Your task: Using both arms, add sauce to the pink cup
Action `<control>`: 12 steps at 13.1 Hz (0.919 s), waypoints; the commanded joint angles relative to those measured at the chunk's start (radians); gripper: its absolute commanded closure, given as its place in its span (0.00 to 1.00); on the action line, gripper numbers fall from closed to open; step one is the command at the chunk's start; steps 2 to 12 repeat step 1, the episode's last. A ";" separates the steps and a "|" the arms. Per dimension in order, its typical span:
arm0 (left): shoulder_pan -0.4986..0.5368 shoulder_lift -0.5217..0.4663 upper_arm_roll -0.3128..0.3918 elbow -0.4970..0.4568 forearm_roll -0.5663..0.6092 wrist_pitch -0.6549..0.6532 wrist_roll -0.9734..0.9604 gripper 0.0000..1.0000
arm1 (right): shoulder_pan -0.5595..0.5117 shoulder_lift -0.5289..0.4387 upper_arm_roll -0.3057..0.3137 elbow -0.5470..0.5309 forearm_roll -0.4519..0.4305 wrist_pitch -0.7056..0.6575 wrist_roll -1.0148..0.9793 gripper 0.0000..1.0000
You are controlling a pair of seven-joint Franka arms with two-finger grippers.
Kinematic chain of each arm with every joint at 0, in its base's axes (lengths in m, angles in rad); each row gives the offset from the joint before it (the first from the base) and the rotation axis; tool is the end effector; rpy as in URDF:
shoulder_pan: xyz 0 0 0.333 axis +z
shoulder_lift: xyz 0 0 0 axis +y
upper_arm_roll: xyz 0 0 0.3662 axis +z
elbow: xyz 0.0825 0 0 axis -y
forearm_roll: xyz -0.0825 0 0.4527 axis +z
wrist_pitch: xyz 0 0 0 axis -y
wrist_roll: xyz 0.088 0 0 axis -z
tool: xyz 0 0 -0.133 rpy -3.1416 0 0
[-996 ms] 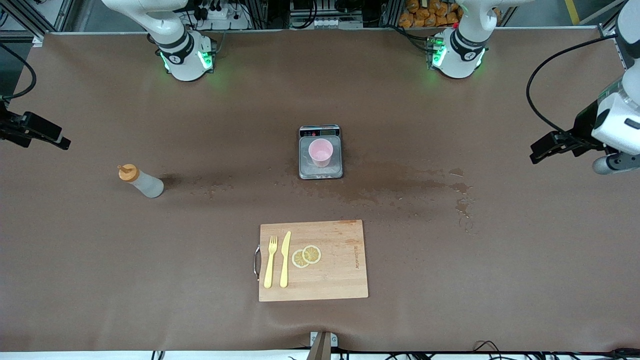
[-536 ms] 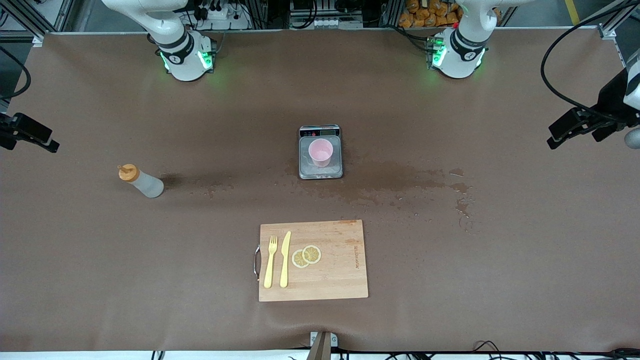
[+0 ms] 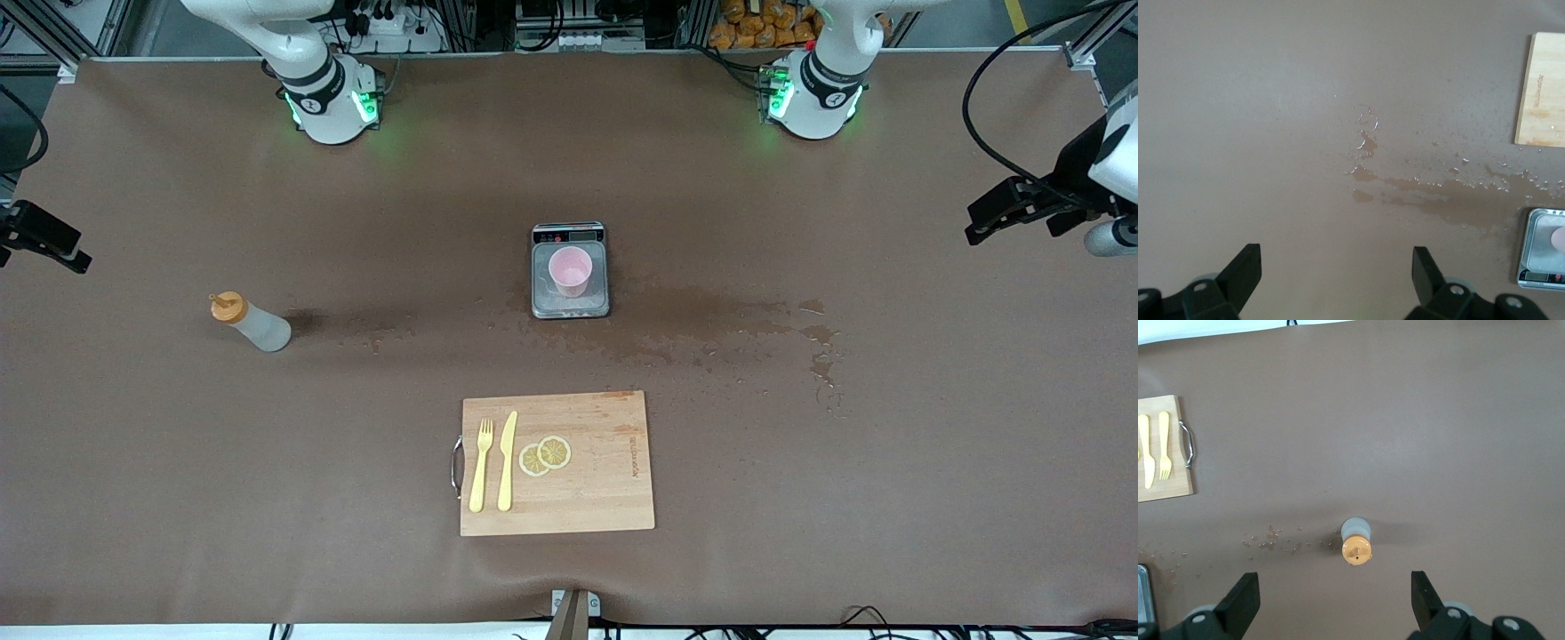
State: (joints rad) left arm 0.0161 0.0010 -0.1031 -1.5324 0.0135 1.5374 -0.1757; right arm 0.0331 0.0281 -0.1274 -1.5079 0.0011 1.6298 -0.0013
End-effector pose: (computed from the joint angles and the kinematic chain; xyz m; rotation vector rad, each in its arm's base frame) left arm 0.6185 -0.0521 0.6659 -3.1257 -0.1395 -0.0090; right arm 0.6396 -0.0591 0.6709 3.1278 -0.1452 0.1470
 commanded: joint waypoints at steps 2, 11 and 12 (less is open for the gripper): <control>0.002 0.001 -0.004 0.017 0.025 -0.025 0.022 0.00 | 0.007 -0.014 0.000 -0.005 -0.029 -0.004 -0.005 0.00; 0.002 0.001 -0.004 0.017 0.025 -0.025 0.022 0.00 | 0.007 -0.014 0.000 -0.005 -0.029 -0.004 -0.005 0.00; 0.002 0.001 -0.004 0.017 0.025 -0.025 0.022 0.00 | 0.007 -0.014 0.000 -0.005 -0.029 -0.004 -0.005 0.00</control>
